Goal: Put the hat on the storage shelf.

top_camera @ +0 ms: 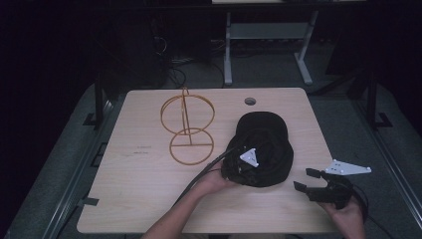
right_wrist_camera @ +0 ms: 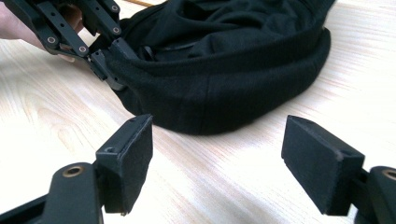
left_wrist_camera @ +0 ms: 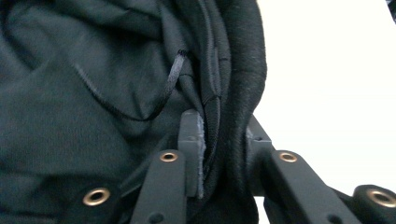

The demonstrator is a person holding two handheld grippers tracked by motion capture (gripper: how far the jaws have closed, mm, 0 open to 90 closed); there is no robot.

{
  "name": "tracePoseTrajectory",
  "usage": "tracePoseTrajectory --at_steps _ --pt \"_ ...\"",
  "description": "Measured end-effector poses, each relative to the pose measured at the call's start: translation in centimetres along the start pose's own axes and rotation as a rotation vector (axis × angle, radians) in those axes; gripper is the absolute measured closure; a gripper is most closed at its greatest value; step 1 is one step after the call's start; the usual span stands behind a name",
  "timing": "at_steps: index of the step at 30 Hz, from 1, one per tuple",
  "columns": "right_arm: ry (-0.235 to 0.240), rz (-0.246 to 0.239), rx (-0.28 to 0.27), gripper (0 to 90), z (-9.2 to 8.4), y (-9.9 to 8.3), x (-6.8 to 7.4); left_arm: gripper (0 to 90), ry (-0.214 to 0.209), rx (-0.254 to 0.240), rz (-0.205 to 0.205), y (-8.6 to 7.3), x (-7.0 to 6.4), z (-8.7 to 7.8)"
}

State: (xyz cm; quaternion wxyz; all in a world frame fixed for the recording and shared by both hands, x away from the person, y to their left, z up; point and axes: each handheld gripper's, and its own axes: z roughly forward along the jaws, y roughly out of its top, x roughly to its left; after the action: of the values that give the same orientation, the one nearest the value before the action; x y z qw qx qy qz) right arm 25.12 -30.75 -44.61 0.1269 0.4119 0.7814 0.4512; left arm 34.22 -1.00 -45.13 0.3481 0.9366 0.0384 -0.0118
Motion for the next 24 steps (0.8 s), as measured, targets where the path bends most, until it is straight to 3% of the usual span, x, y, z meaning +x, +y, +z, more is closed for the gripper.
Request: tracePoseTrajectory --at_steps 5,10,24 --pt "0.001 0.005 0.000 24.3 -0.1 -0.1 0.0 79.3 0.010 -0.008 0.016 0.4 -0.4 -0.1" --pt "0.000 0.005 -0.001 24.3 -0.1 -0.1 0.0 79.6 -0.001 -0.020 0.005 0.6 -0.4 -0.4" --pt "0.002 -0.002 -0.014 23.2 0.0 0.1 0.2 79.9 -0.033 -0.138 -0.046 2.0 -0.1 -3.0"
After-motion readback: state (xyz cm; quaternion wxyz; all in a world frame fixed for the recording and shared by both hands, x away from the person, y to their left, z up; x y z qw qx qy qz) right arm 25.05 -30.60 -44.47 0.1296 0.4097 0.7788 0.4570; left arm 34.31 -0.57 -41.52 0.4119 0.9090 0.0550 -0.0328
